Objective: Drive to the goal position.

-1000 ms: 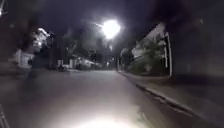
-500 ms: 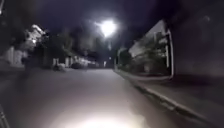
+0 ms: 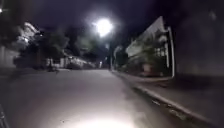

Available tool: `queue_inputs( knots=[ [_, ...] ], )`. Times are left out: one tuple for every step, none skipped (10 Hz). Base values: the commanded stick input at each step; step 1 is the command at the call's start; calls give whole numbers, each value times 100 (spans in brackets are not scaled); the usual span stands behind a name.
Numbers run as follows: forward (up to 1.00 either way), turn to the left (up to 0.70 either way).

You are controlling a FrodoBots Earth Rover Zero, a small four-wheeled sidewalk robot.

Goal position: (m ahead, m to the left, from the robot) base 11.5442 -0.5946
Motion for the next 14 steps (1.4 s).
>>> queue_inputs(
  knots=[
    [70,-29],
    [70,-35],
    [70,-14],
    [70,0],
    [70,0],
    [70,0],
    [70,0],
    [70,0],
    [70,0],
    [70,0],
    [70,0],
    [70,0],
    [70,0],
    [70,0]
  ],
)
